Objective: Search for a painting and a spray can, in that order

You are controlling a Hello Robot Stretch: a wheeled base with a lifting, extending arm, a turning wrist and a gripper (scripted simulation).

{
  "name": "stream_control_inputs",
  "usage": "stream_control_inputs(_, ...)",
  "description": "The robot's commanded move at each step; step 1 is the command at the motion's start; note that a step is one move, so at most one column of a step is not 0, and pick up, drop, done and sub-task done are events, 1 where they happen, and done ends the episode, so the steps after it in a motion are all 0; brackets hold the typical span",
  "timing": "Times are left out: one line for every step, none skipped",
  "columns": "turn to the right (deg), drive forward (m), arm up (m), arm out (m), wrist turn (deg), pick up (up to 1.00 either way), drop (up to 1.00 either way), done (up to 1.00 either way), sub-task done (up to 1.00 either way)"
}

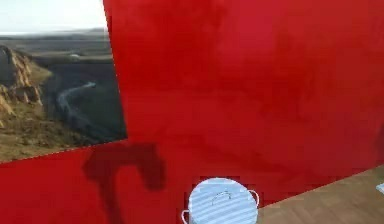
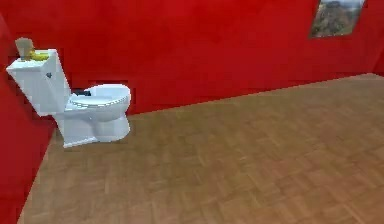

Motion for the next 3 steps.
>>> stream_control_inputs(45.0,0.00,0.00,0.00,0.0,0.00,0.00,0.00,0.00)
stream_control_inputs(45.0,0.00,0.00,0.00,0.0,0.00,0.00,0.00,0.00)
stream_control_inputs(42.0,0.00,0.00,0.00,0.0,0.00,0.00,0.00,0.00)
